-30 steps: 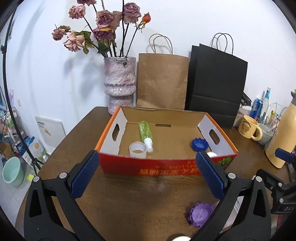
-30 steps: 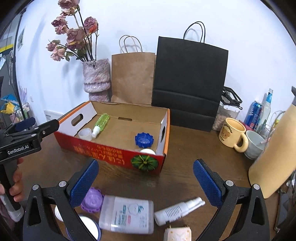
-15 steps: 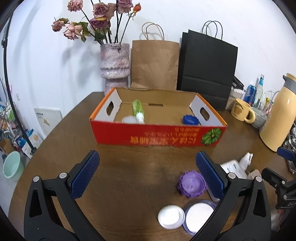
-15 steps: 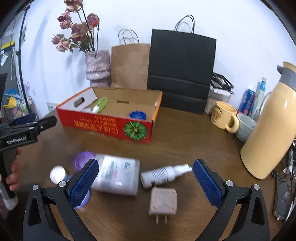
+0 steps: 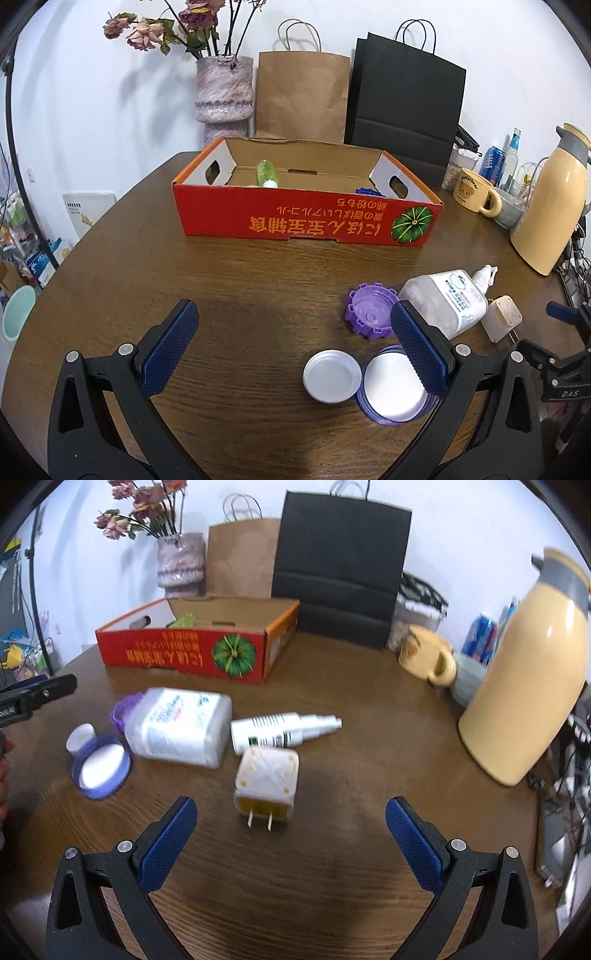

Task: Organize rigid objects
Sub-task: 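Grasp the white square plug adapter with the right gripper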

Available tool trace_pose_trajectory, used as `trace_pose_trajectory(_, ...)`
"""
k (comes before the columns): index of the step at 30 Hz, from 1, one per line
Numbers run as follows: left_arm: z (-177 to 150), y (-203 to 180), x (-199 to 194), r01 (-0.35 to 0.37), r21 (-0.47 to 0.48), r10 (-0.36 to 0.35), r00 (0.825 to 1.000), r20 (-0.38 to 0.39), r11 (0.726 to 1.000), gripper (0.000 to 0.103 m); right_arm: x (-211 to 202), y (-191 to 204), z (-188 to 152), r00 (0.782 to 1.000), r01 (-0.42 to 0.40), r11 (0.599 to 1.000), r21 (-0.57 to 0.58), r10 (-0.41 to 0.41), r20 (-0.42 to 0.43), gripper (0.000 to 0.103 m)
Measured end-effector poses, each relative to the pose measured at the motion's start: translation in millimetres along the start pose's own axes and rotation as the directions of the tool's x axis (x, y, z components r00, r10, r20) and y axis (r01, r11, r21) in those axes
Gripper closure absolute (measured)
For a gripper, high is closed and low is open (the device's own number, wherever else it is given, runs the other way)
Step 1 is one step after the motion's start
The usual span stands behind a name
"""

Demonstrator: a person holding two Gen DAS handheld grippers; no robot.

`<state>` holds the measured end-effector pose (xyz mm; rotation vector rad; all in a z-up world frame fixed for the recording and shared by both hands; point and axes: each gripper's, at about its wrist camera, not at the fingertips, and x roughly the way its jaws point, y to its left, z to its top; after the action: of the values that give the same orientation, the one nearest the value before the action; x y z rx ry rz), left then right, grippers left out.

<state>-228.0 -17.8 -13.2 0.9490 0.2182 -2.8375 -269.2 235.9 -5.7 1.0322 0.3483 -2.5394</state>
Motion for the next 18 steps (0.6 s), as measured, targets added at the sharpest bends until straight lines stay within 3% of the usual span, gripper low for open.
trace_pose_trajectory(4, -3, 5, 1, -0.005, -0.015, 0.004, 1.0, -0.015, 1.0, 0.0, 15, -2, 2, 0.999, -0.045, 0.998, 0.039, 0.046, -0.027, 0.0)
trace_pose_trajectory(10, -4, 6, 6, -0.006, -0.018, 0.006, 0.999, -0.034, 1.0, 0.0, 32, 1, 10, 0.998, -0.042, 0.997, 0.07, 0.046, -0.051, 0.0)
trace_pose_trajectory(16, -6, 3, 8, 0.001, -0.006, -0.001, 0.999, -0.054, 1.0, 0.0, 36, 3, 10, 0.997, 0.024, 0.998, 0.064, -0.019, -0.077, 0.0)
trace_pose_trajectory(17, -6, 3, 8, 0.004, -0.007, -0.005, 0.998, -0.056, 1.0, 0.0, 36, 3, 11, 0.997, 0.029, 0.997, 0.065, -0.023, -0.079, 0.005)
trace_pose_trajectory(18, -7, 3, 8, 0.004, -0.008, -0.005, 0.998, -0.058, 1.0, 0.0, 36, 3, 11, 0.997, 0.033, 0.997, 0.069, -0.028, -0.078, 0.019)
